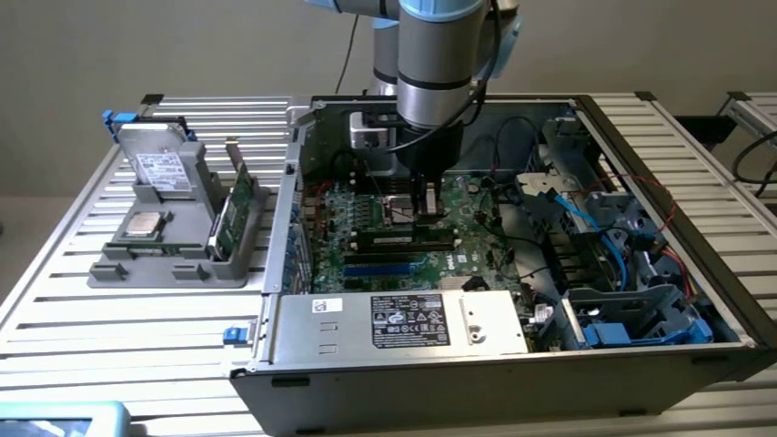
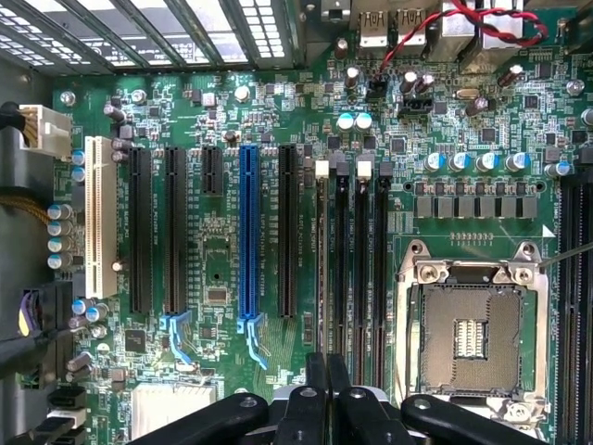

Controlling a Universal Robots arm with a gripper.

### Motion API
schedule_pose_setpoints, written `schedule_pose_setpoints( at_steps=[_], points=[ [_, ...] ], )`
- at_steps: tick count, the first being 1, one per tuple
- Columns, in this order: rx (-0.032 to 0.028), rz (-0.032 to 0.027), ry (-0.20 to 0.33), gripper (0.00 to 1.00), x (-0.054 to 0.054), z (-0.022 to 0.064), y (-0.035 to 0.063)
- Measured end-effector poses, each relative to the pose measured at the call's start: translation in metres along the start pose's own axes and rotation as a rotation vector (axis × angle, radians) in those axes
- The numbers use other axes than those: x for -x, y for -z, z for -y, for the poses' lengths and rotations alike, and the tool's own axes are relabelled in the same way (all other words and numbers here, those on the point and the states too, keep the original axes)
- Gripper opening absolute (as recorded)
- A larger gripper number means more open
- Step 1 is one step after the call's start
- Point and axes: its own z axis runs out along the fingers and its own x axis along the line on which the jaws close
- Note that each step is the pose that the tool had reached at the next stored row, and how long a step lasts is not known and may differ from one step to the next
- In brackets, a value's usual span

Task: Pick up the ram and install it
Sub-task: 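Insert the ram into the slot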

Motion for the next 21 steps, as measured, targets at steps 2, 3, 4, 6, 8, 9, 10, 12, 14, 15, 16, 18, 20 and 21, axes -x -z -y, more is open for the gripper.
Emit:
schedule_pose_setpoints(
  at_steps=[2,3,4,6,8,9,10,12,14,15,16,18,20,21],
  points=[
    [-0.0003,0.0000,0.000,0.12,0.0000,0.0000,-0.0002],
    [-0.0005,0.0000,0.000,0.12,0.0000,0.0000,-0.0003],
    [-0.0006,0.0001,0.000,0.12,0.0000,0.0000,-0.0005],
    [-0.0007,0.0001,0.000,0.12,0.0001,0.0000,-0.0008],
    [-0.0008,0.0001,0.000,0.12,0.0001,0.0000,-0.0012],
    [-0.0009,0.0000,0.000,0.12,0.0001,0.0000,-0.0015],
    [-0.0009,-0.0001,0.000,0.12,0.0001,0.0000,-0.0016],
    [-0.0009,-0.0002,0.000,0.12,0.0001,0.0000,-0.0016],
    [-0.0009,0.0001,0.000,0.12,0.0001,0.0000,-0.0017],
    [-0.0009,0.0000,0.000,0.13,0.0001,0.0000,-0.0017],
    [-0.0009,0.0001,0.000,0.20,0.0001,0.0000,-0.0017],
    [-0.0010,0.0001,0.000,0.20,0.0001,0.0000,-0.0011],
    [-0.0010,0.0001,0.000,0.20,0.0000,0.0000,0.0007],
    [-0.0010,0.0001,0.000,0.20,-0.0001,0.0002,0.0019]
  ],
)
